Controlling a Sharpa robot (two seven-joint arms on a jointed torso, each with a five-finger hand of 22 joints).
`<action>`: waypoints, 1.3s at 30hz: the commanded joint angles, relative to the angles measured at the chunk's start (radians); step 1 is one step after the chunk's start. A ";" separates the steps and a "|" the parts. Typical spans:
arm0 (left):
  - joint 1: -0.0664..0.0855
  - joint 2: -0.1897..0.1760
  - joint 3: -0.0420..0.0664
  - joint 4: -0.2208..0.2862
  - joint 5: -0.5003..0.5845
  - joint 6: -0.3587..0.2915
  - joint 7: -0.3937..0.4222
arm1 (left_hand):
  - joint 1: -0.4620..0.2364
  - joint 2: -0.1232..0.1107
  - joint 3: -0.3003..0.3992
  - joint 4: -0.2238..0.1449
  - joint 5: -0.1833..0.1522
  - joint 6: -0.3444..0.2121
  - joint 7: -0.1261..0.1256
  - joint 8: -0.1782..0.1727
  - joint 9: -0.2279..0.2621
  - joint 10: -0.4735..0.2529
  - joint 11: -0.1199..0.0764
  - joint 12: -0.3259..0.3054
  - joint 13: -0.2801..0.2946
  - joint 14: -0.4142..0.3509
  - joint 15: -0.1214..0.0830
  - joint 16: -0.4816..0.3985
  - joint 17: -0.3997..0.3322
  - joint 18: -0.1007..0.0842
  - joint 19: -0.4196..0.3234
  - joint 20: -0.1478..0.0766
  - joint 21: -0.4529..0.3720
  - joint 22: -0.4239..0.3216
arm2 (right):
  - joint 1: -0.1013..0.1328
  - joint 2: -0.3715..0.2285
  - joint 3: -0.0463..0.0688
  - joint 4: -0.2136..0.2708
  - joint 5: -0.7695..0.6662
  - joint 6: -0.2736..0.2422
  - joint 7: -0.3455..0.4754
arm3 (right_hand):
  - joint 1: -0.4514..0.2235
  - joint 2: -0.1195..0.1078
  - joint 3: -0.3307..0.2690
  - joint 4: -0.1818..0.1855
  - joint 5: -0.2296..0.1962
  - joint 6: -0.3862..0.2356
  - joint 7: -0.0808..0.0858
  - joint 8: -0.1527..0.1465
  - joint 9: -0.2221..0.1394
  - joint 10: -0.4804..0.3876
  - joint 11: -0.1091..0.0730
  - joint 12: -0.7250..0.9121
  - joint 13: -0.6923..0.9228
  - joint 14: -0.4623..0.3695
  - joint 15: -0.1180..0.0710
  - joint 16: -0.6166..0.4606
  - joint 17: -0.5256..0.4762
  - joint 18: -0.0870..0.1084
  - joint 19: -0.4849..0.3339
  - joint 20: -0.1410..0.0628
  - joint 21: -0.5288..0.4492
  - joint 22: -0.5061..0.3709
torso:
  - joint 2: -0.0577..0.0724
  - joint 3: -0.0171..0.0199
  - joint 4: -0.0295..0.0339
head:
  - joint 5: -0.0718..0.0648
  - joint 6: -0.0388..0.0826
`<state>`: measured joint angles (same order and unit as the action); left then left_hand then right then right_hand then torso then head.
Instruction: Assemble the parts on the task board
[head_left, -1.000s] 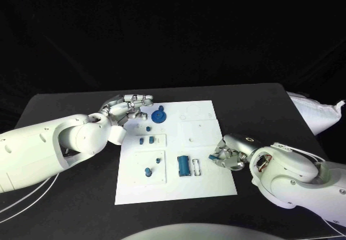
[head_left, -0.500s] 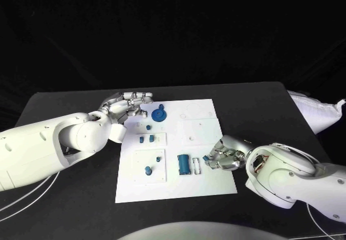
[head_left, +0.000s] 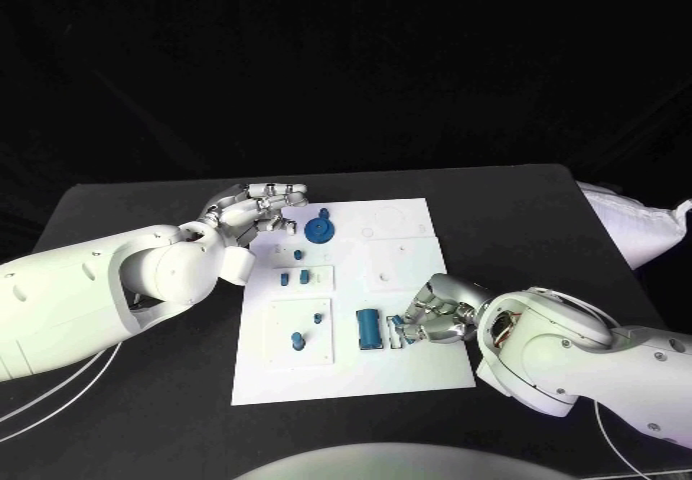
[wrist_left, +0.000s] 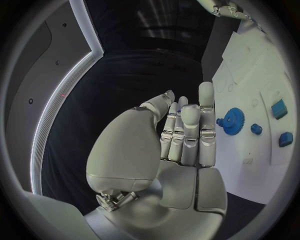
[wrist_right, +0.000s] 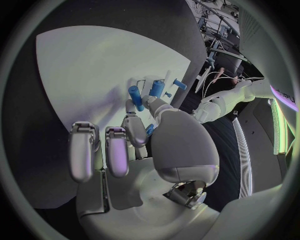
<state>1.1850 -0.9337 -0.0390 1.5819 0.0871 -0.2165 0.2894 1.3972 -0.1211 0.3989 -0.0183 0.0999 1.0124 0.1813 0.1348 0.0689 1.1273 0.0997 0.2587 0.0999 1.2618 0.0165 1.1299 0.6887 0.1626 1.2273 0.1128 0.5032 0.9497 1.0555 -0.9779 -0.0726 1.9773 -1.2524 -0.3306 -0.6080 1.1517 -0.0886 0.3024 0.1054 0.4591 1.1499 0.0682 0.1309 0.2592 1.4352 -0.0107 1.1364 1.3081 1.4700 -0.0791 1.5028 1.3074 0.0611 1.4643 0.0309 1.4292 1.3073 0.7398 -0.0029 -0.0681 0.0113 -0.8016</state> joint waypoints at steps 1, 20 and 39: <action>0.000 0.001 0.001 0.003 0.004 0.004 0.013 | -0.005 0.006 -0.006 -0.002 -0.004 -0.005 -0.001 0.006 0.000 -0.008 0.001 0.007 -0.001 -0.005 -0.001 -0.002 0.001 0.019 -0.003 0.001 -0.005 -0.001 | 0.000 0.004 0.000 -0.003 0.009 0.030 -0.001 | -0.017 0.002 -0.005 0.011 0.005 0.014 -0.003 0.004 0.005 0.008 -0.003 -0.005 -0.002 0.081 -0.001 0.005 0.153 -0.010 0.022 -0.006 0.006 0.036 | 0.000 0.0001 -0.0006 | 0.001 -0.001; 0.000 0.001 0.001 0.003 0.004 0.027 -0.013 | -0.007 0.006 -0.008 -0.001 -0.004 -0.005 -0.002 0.008 0.000 -0.008 0.001 0.010 -0.001 -0.008 -0.001 -0.004 -0.006 0.019 -0.003 0.001 -0.006 -0.002 | 0.000 0.022 0.000 -0.021 -0.013 0.088 -0.004 | -0.050 0.019 -0.031 0.038 -0.042 0.029 -0.011 0.009 0.019 0.014 -0.010 -0.027 -0.015 0.081 -0.008 0.007 0.156 -0.011 0.023 -0.012 0.008 0.039 | 0.000 0.0004 -0.0008 | 0.004 -0.002; 0.000 0.002 0.001 0.004 -0.001 0.034 -0.019 | -0.006 0.007 -0.009 -0.002 -0.004 -0.006 -0.002 0.008 0.000 -0.010 0.001 0.010 -0.002 -0.010 -0.001 -0.005 -0.008 0.019 -0.004 0.001 -0.007 -0.003 | 0.000 0.040 0.000 -0.025 -0.011 0.093 0.002 | -0.103 0.037 -0.086 0.090 -0.038 0.040 -0.015 0.012 0.032 0.026 -0.013 -0.025 -0.012 0.083 -0.011 0.014 0.168 -0.012 0.026 -0.013 0.012 0.047 | 0.000 0.0009 -0.0008 | 0.005 -0.003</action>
<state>1.1850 -0.9334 -0.0390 1.5845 0.0868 -0.2050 0.2703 1.3972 -0.1211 0.3961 -0.0211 0.1000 1.0124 0.1812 0.1389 0.0689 1.1237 0.1033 0.2647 0.0999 1.2615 0.0161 1.1299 0.6815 0.1626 1.2273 0.1128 0.5020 0.9479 1.0563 -0.9417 -0.0725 1.9493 -1.2563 -0.2590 -0.6124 1.0539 -0.0514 0.2197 0.1933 0.4178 1.1844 0.0517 0.1392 0.2903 1.4532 -0.0254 1.1086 1.2936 1.4665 -0.0824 1.5106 1.3079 0.0611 1.4643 0.0235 1.4374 1.3078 0.7400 -0.0023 -0.0693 0.0157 -0.8042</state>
